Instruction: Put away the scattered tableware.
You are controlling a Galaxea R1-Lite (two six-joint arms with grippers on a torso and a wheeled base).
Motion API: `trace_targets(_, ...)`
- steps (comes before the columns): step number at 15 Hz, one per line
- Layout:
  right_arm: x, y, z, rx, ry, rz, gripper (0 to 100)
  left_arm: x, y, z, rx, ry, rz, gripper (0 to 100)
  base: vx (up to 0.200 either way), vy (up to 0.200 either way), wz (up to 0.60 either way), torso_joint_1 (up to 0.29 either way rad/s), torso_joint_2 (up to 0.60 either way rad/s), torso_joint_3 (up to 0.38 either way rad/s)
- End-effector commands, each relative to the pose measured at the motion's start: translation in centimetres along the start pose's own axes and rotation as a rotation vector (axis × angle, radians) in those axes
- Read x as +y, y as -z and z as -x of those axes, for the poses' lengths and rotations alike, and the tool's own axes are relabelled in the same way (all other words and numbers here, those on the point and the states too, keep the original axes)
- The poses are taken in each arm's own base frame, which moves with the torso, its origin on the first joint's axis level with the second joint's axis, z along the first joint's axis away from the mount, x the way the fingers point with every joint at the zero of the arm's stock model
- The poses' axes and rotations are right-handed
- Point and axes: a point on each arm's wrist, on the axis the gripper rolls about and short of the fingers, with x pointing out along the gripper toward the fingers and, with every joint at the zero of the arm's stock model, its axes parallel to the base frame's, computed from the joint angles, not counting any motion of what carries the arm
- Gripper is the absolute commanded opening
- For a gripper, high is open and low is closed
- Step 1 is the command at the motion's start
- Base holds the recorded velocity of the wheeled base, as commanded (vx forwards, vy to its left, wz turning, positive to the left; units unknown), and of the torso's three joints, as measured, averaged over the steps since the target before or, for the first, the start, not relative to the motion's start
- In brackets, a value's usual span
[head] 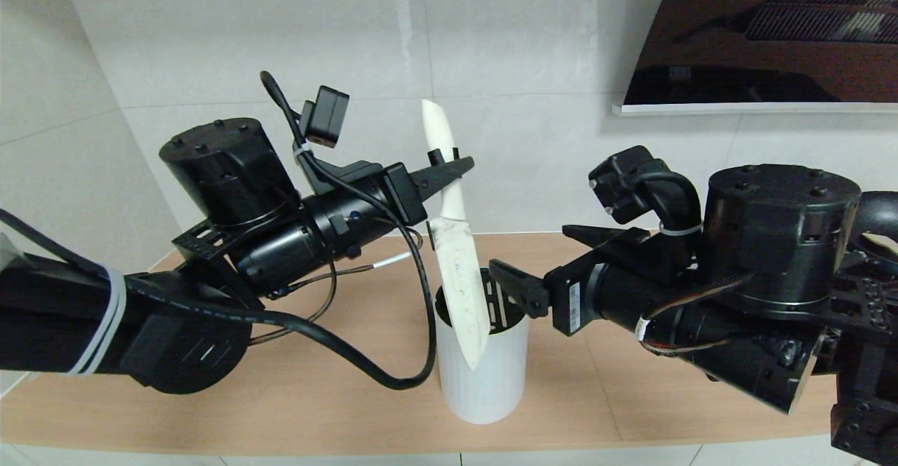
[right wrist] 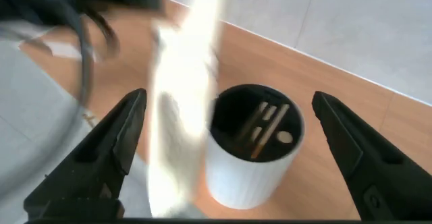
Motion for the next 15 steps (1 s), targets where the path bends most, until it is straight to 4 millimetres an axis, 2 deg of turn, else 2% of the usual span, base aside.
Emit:
trace_targets(1, -1.6, 0.2, 0.0, 0.006, 0.051, -0.002, 100, 0.6, -1.3, 0.9, -0.035, -0.029, -0.051, 0, 0.000, 0.000, 0.00, 0.000, 0.00, 0.000)
trace_targets(4, -4.3, 0.8, 0.2, 0.029, 0.138, 0.004, 100, 0.8, -1.5, 0.9, -0.064, -0.019, -0.136, 0, 0.000, 0.000, 0.00, 0.000, 0.00, 0.000)
trace_targets(7, -5.5, 1.1, 0.1, 0.041, 0.178, 0.016, 100, 1.9, -0.4, 0.1, -0.101, -0.004, -0.267, 0, 0.000, 0.000, 0.00, 0.000, 0.00, 0.000)
trace_targets(11, -5.6, 1.4, 0.0, 0.053, 0.184, 0.021, 100, 2.5, 1.0, -0.6, -0.086, -0.005, -0.400, 0, 0.000, 0.000, 0.00, 0.000, 0.00, 0.000)
trace_targets(12, -5.6, 1.4, 0.0, 0.053, 0.184, 0.021, 100, 2.9, 2.0, -1.2, -0.094, 0.007, -0.469, 0, 0.000, 0.000, 0.00, 0.000, 0.00, 0.000)
trace_targets(15, -5.6, 1.4, 0.0, 0.056, 0.183, 0.023, 100, 2.8, 3.3, -2.1, -0.131, 0.044, -0.484, 0, 0.000, 0.000, 0.00, 0.000, 0.00, 0.000)
